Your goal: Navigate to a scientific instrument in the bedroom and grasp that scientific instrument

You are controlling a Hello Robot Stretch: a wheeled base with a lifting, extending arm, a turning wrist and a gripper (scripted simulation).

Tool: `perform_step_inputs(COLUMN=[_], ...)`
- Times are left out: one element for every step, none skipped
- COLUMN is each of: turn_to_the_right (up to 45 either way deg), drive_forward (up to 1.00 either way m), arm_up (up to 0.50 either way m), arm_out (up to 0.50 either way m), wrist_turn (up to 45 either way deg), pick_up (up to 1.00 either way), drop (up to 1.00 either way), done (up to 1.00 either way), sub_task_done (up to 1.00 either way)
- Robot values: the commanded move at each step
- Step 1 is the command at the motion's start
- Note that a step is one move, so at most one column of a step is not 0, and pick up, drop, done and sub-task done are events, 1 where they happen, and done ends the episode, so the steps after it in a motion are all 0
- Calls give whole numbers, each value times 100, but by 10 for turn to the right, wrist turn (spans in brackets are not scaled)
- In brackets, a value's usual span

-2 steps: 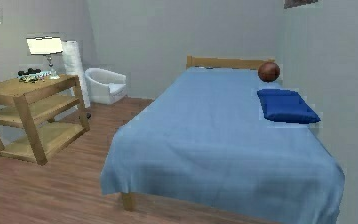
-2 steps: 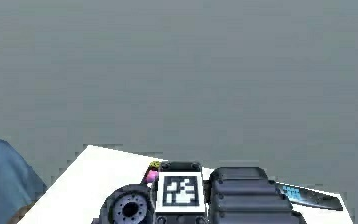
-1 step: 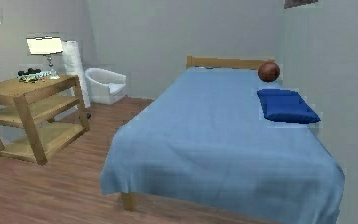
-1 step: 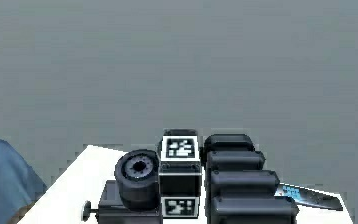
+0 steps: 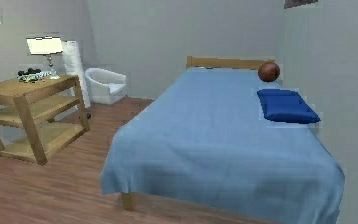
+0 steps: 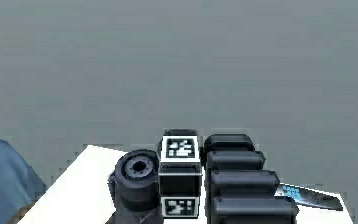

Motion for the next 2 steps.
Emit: perform_step_inputs(turn_to_the_right=[0, 0], drive_forward=[0, 0], arm_up=[0, 0], arm_out=[0, 0], wrist_turn=[450, 450], pick_up=[0, 0], drop=[0, 0], done=[0, 0], sub_task_done=[0, 0])
